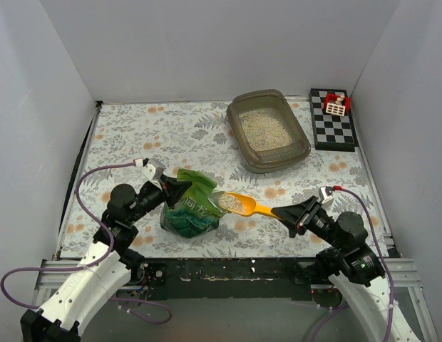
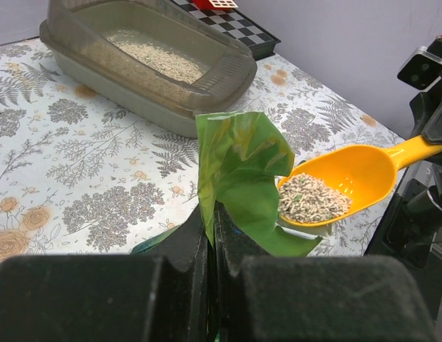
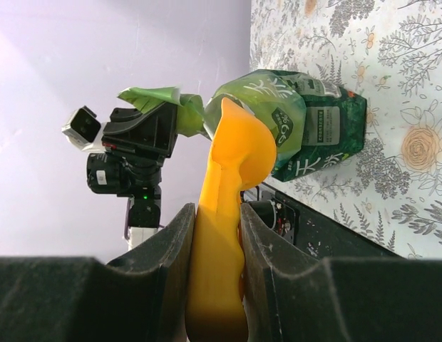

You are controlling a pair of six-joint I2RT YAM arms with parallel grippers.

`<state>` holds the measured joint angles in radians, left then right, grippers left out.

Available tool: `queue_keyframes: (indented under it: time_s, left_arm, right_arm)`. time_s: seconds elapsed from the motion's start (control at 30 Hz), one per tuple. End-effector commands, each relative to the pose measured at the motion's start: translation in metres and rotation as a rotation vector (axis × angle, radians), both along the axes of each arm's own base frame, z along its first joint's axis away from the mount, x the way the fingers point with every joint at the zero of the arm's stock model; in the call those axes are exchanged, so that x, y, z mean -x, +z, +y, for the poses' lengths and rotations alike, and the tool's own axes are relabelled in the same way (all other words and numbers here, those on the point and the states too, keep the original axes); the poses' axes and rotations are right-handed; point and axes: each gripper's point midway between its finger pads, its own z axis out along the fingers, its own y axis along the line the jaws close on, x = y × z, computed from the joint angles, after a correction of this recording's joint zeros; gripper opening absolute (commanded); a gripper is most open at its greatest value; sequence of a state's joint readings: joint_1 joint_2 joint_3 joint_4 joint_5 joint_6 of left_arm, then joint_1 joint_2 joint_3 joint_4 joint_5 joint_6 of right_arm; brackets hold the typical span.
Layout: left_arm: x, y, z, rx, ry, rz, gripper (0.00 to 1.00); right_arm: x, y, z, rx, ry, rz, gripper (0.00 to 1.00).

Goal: Fill the litter box with clean litter

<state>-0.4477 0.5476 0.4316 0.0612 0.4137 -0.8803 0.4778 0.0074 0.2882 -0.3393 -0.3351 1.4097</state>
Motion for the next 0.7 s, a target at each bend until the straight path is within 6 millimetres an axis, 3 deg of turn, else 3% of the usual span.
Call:
queue_keyframes:
  time_s: [0.0, 0.4, 0.67]
  left_arm:
    - [-0.008, -0.011, 0.010, -0.022, 0.082, 0.035, 0.00]
    - [-0.013, -0.015, 0.014, -0.036, 0.112, 0.048, 0.00]
    - [-0.014, -0.016, 0.014, -0.039, 0.112, 0.051, 0.00]
  right_arm:
    - [0.026, 0.078, -0.017, -0.170, -0.019, -0.252, 0.01]
    - [0.026, 0.159, -0.031, -0.315, -0.099, -0.480, 0.01]
    - [0.006, 0.179, -0.036, -0.442, -0.164, -0.534, 0.01]
